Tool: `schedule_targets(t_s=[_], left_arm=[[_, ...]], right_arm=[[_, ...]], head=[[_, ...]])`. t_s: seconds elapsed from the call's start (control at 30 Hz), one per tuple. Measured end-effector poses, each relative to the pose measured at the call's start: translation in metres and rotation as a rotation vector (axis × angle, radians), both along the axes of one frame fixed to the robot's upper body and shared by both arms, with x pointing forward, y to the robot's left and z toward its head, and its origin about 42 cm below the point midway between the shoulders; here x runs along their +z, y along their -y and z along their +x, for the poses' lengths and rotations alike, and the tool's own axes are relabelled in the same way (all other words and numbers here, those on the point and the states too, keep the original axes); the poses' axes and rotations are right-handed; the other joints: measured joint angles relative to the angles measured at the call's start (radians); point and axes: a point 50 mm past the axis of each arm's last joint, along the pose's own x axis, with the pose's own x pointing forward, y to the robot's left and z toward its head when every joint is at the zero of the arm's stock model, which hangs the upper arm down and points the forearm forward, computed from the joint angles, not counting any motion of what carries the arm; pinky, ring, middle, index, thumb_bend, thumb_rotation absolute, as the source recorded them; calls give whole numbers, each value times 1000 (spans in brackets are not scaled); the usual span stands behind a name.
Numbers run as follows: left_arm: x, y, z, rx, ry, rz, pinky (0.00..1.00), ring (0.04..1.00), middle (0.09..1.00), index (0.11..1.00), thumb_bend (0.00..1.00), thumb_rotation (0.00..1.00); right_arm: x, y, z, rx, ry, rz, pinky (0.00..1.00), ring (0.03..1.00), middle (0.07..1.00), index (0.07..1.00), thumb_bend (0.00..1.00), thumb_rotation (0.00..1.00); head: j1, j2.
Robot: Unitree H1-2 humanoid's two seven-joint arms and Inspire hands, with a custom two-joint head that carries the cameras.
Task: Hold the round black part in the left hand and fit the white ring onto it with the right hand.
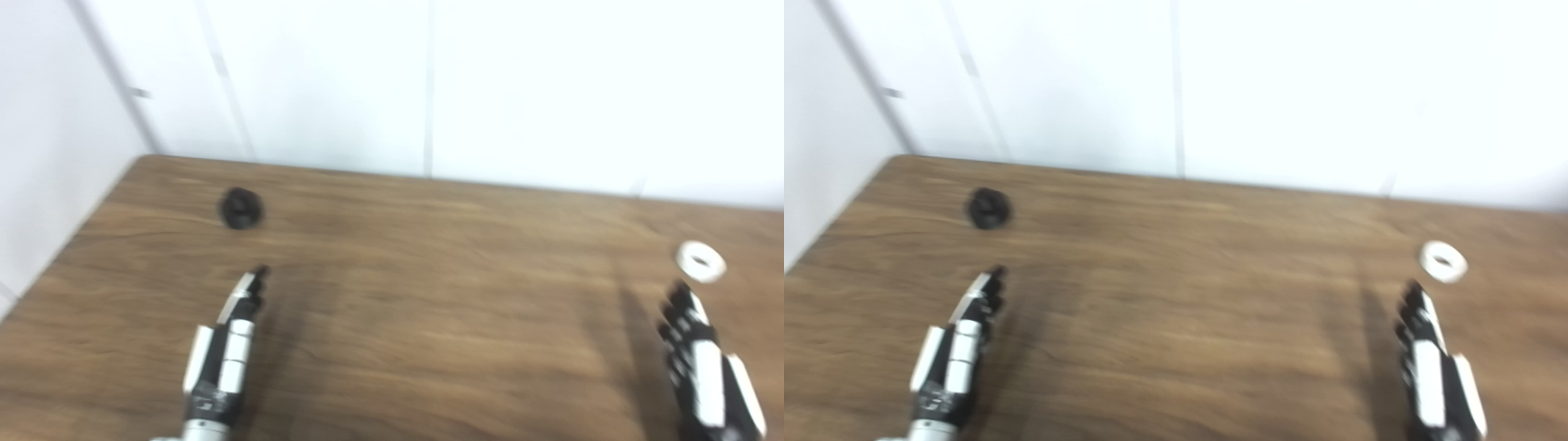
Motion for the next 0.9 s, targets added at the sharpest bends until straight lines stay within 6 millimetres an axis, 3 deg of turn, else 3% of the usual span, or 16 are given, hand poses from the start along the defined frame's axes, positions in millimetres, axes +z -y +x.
schedule_targets(t_s=[0.27, 0.53, 0.83, 0.9], left_arm=[[0, 5, 0, 11, 40, 32, 1000, 1000, 993, 934, 501, 802], [0, 9, 1, 7, 37, 71, 1000, 1000, 1000, 954, 557, 809], [6, 6, 3, 105, -39, 250, 997, 988, 966, 917, 727, 421], [14, 3, 5, 133, -50, 304, 1000, 994, 961, 921, 823, 382]], right_arm=[[-5, 6, 0, -9, 10, 2, 1000, 998, 972, 959, 613, 1000], [-11, 7, 0, -7, 3, 9, 1000, 975, 950, 938, 595, 1000], [-14, 6, 0, -3, 3, -10, 994, 962, 939, 927, 654, 1000], [-14, 6, 0, -2, 5, -10, 999, 969, 942, 928, 676, 1000]], head=[[63, -54], [49, -54], [28, -49], [23, -49]])
